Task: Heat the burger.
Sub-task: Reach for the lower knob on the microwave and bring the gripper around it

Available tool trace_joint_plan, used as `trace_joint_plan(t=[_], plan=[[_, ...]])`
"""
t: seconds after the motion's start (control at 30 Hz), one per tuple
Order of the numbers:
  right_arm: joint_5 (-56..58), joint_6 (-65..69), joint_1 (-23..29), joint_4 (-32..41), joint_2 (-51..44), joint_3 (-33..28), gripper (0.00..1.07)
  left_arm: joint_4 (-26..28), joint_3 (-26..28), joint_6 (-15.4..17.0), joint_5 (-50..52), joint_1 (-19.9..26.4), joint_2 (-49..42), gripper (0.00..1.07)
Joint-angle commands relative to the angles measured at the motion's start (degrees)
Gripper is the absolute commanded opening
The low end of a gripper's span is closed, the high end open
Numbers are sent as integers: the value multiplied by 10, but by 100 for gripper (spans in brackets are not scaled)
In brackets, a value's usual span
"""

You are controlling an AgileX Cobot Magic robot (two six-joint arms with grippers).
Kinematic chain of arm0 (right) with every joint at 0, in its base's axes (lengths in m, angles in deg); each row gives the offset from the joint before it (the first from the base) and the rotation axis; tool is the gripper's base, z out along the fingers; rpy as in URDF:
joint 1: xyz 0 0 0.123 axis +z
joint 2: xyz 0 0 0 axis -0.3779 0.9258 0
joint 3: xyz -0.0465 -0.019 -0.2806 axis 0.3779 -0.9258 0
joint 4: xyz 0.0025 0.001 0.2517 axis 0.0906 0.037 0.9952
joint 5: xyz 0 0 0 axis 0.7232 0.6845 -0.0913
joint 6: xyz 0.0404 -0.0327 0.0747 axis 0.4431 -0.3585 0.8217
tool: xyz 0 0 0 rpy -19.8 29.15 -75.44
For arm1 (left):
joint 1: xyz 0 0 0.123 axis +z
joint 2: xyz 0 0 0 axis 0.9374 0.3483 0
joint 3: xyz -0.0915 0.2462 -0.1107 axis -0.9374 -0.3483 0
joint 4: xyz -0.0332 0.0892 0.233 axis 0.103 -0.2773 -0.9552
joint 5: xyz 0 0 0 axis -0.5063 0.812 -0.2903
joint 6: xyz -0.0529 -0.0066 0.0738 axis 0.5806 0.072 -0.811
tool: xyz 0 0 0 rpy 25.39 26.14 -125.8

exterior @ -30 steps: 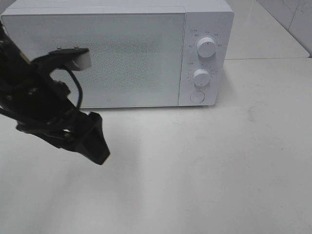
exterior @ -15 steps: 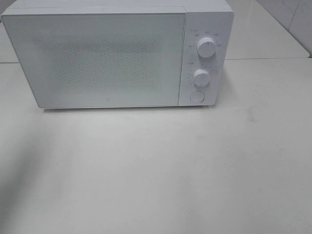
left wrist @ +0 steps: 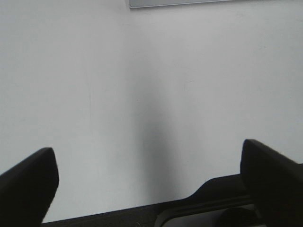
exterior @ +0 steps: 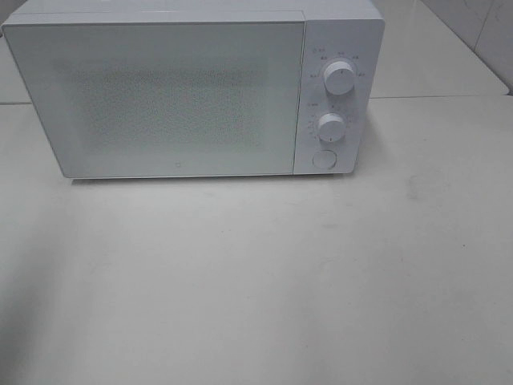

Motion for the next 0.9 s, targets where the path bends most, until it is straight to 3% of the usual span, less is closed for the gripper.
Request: trace_joint_plan(t=[0.03, 0.37, 0.5, 0.57, 0.7, 0.77, 0.9], plan=[[0, -1, -3, 0, -15, -1, 75, -27, -53, -1, -6, 2, -83, 98], [0, -1, -3, 0, -15, -1, 75, -30, -211, 6, 38, -1, -264, 98], [0, -1, -3, 0, -15, -1, 75, -30, -227, 11, 48, -1, -316, 98], [0, -1, -3, 0, -15, -1, 75, -31, -230, 33, 41, -1, -366, 98], [0, -1, -3, 0, -15, -1, 75, -33, -232, 36, 34, -1, -418, 98], [0, -1, -3, 0, -15, -1, 75, -37, -243, 35, 56, -1, -488, 98], [0, -1, -3, 0, -15, -1, 75, -36, -256, 34, 79, -1, -507, 98]])
